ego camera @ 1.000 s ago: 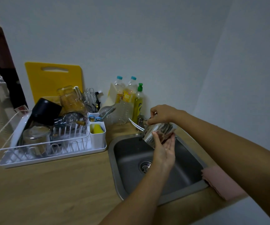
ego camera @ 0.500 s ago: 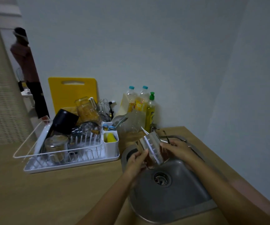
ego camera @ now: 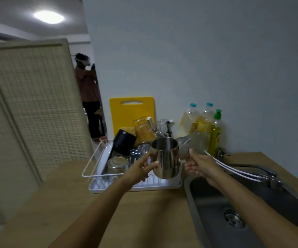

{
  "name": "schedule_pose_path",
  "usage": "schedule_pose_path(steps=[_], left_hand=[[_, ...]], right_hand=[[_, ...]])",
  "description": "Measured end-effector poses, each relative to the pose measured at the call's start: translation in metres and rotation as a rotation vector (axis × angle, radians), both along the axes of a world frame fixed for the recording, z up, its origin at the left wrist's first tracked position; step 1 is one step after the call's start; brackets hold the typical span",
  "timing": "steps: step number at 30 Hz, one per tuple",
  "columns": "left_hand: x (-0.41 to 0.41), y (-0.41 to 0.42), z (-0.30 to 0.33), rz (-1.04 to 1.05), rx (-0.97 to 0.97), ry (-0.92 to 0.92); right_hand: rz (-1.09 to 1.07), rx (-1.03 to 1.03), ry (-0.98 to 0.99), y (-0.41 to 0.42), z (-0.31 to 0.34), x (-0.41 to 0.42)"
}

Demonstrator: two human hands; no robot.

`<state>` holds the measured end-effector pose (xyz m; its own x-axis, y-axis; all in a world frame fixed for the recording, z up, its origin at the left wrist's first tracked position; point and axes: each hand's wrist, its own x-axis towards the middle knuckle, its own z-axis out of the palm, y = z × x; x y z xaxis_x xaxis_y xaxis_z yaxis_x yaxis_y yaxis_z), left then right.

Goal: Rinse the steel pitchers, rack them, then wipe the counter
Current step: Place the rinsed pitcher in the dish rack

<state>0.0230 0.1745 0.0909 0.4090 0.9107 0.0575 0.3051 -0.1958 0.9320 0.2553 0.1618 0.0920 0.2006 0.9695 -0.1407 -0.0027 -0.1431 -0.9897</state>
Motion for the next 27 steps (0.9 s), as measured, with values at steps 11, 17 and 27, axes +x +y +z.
schedule_pose_path(steps=[11,17,27], left_hand=[[-0.070,0.074,0.023,-0.015,-0.287,-0.382],[-0.063,0.112,0.019,0.118,-0.243,-0.364],[-0.068,0.146,-0.010,0.050,-0.139,0.003]], right_hand=[[0.033,0.045,0.335,0.076,0.019,-0.066],[0.123,0.243,-0.148,0.097,0.020,-0.070],[0.223,0.362,-0.697,0.117,-0.010,-0.072]])
